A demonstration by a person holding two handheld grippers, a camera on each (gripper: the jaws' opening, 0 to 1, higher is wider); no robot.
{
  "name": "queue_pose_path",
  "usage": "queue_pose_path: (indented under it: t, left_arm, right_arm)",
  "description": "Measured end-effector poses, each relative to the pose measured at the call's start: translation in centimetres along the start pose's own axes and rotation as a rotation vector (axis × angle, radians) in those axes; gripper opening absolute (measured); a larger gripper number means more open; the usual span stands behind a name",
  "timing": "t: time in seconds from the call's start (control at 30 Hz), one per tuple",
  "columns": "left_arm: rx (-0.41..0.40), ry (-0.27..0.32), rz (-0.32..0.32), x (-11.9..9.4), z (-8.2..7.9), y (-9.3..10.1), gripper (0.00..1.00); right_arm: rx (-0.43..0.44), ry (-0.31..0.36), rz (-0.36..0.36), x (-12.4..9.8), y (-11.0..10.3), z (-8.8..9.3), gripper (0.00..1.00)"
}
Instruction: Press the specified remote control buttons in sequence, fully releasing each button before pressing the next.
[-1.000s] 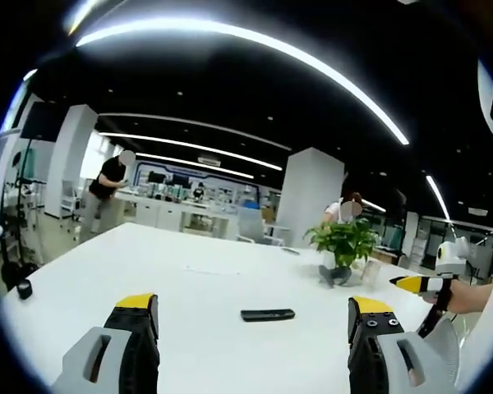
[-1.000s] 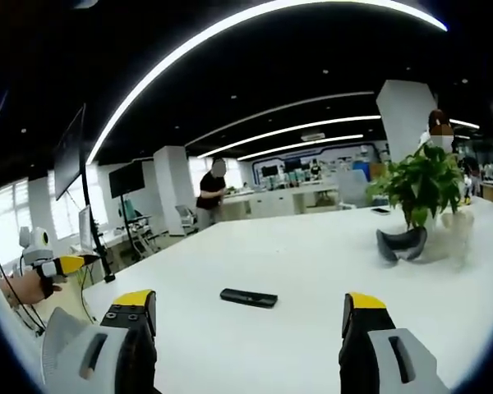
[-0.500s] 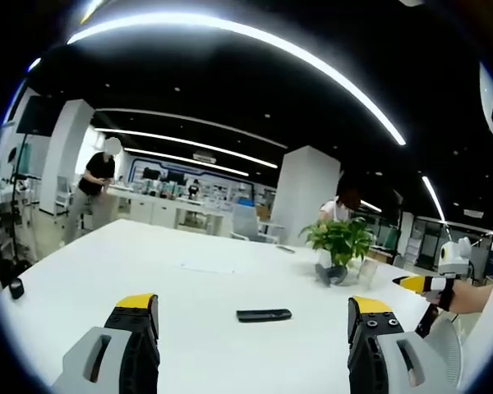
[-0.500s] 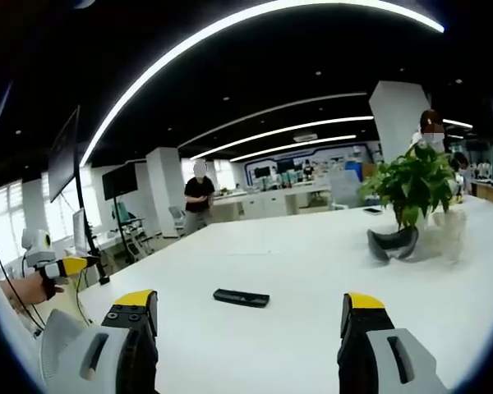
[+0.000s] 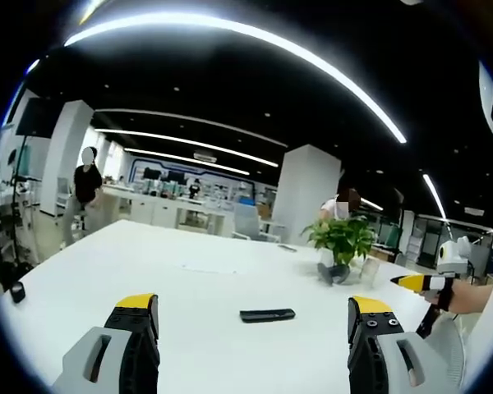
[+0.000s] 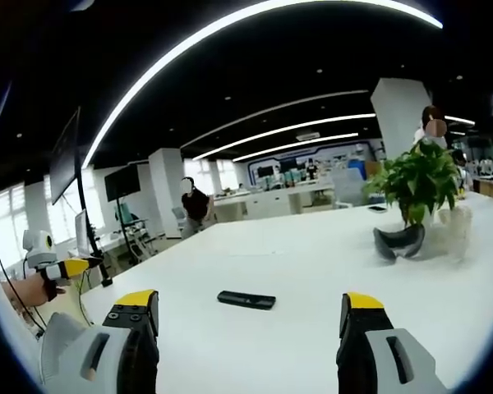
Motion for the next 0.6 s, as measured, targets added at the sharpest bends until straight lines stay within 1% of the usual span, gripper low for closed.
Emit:
queue_pose_path:
  t: [0.3,0.6]
  left_arm:
    - [0.008,0.001,0.004,-0.10,-0.18,-0.02,0.98]
    - [0.012,-0.006,0.019,0.07,-0.10,0.17,0.98]
  right_arm:
    - [0.003,0.001,0.002,0.06,-0.03,0.06,0.90]
    - [-0.010,-0.015,-0.018,0.47,-0.45,0.07,0.90]
Point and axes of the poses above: the point that each gripper's makers call its tool centre point, and the gripper's own axes: x roughly forward along the fingers, y roughly to its right, z roughly out of its underside, the point moved 8 cm from there along -x, roughly backward along the fingers, and after that the axes turned 7 degrees about -z, right-handed, at the moved point
